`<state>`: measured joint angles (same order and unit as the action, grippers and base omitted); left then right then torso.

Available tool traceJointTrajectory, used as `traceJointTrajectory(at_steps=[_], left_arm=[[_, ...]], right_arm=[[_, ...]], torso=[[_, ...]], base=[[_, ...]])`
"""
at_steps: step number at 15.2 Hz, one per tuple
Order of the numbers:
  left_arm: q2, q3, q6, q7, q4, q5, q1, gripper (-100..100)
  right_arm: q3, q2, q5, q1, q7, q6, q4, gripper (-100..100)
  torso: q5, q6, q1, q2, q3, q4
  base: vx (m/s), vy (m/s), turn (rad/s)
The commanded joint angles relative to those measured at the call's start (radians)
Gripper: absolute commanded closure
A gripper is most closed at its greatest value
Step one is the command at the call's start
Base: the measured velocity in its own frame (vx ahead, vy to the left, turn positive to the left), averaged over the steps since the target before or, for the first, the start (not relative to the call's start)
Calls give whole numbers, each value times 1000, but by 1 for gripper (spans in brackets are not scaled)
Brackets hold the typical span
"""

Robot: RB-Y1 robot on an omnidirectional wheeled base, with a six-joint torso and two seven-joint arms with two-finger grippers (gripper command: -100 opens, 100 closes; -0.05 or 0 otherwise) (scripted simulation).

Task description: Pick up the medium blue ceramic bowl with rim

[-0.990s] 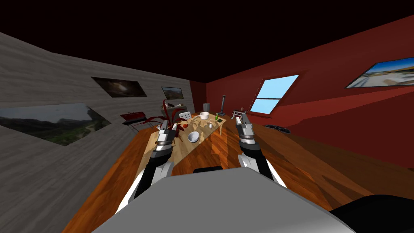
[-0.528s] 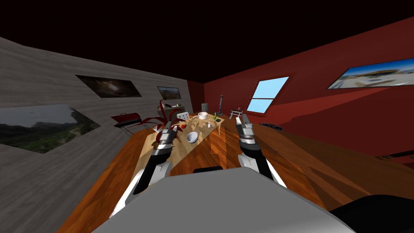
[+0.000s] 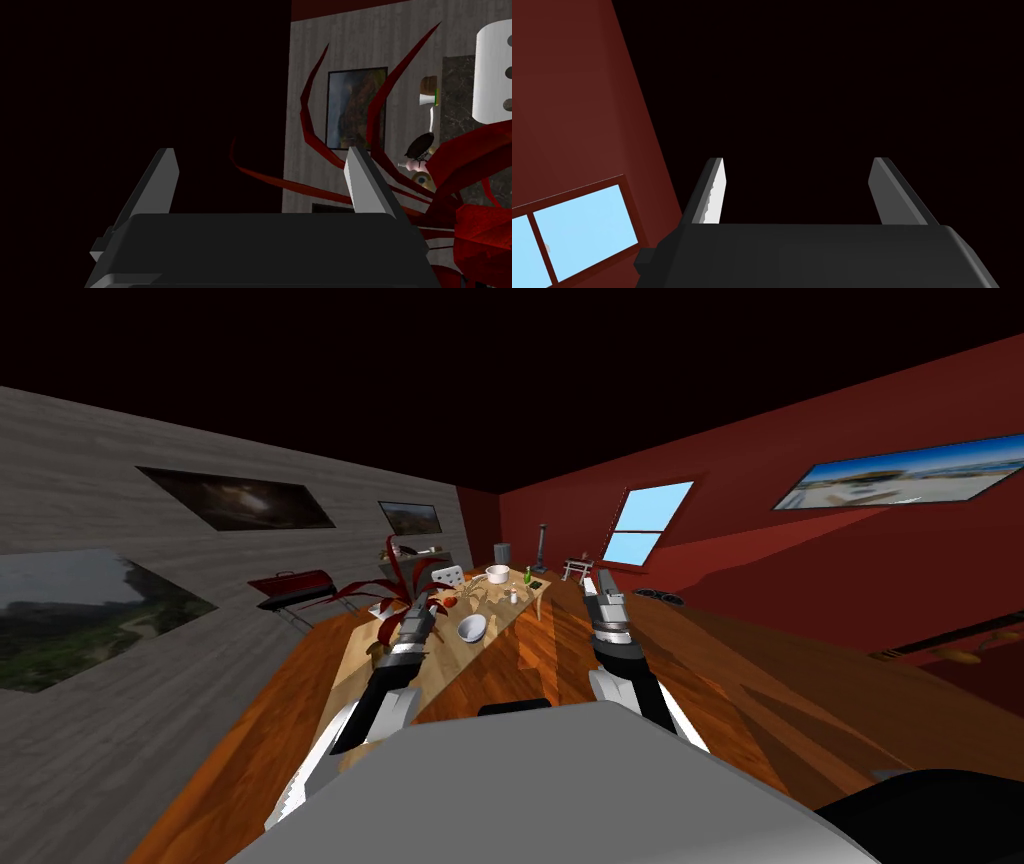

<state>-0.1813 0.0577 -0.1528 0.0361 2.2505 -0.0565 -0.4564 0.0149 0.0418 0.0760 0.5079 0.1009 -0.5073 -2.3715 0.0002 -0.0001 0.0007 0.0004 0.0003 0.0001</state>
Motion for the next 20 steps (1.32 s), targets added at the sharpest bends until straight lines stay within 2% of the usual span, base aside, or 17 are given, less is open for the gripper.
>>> traceJointTrajectory(at_steps=[1, 3, 4, 6, 7, 8, 10, 11, 12, 15, 16, 19, 20], left_arm=[[-3, 13, 50, -12, -8, -5, 4, -100], [-3, 13, 86, -12, -8, -5, 4, -100], [-8, 29, 109, -20, -18, -6, 8, -100], [-8, 29, 154, -20, -18, -6, 8, -100], [-8, 29, 157, -20, -18, -6, 8, -100], [-11, 45, 192, -28, -29, -8, 12, -100], [-11, 45, 231, -28, -29, -8, 12, -100], [-11, 45, 231, -28, -29, -8, 12, -100], [-14, 61, 265, -36, -39, -8, 16, -100], [-14, 61, 305, -36, -39, -8, 16, -100], [-16, 78, 337, -43, -49, -8, 20, -100], [-16, 78, 381, -43, -49, -8, 20, -100], [-16, 94, 410, -50, -59, -7, 23, -100]], right_arm=[[0, 0, 0, 0, 0, 0, 0, 0], [0, 0, 0, 0, 0, 0, 0, 0], [0, 0, 0, 0, 0, 0, 0, 0], [0, 0, 0, 0, 0, 0, 0, 0], [0, 0, 0, 0, 0, 0, 0, 0], [0, 0, 0, 0, 0, 0, 0, 0], [0, 0, 0, 0, 0, 0, 0, 0], [0, 0, 0, 0, 0, 0, 0, 0], [0, 0, 0, 0, 0, 0, 0, 0], [0, 0, 0, 0, 0, 0, 0, 0], [0, 0, 0, 0, 0, 0, 0, 0], [0, 0, 0, 0, 0, 0, 0, 0], [0, 0, 0, 0, 0, 0, 0, 0]], torso=[[0, 0, 0, 0, 0, 0], [0, 0, 0, 0, 0, 0], [0, 0, 0, 0, 0, 0], [0, 0, 0, 0, 0, 0], [0, 0, 0, 0, 0, 0], [0, 0, 0, 0, 0, 0], [0, 0, 0, 0, 0, 0], [0, 0, 0, 0, 0, 0], [0, 0, 0, 0, 0, 0], [0, 0, 0, 0, 0, 0], [0, 0, 0, 0, 0, 0], [0, 0, 0, -1, 0, 0], [0, 0, 0, -1, 0, 0]], base=[[-6, 1, -111], [-8, 4, -104], [-8, 4, -125], [-8, 6, -114], [-4, 5, 9], [-4, 1, -123], [-5, 5, -110], [0, 0, 0], [-2, 0, -117], [-2, 3, -82], [-1, 1, -125], [-1, 3, -77], [1, 1, -126]])
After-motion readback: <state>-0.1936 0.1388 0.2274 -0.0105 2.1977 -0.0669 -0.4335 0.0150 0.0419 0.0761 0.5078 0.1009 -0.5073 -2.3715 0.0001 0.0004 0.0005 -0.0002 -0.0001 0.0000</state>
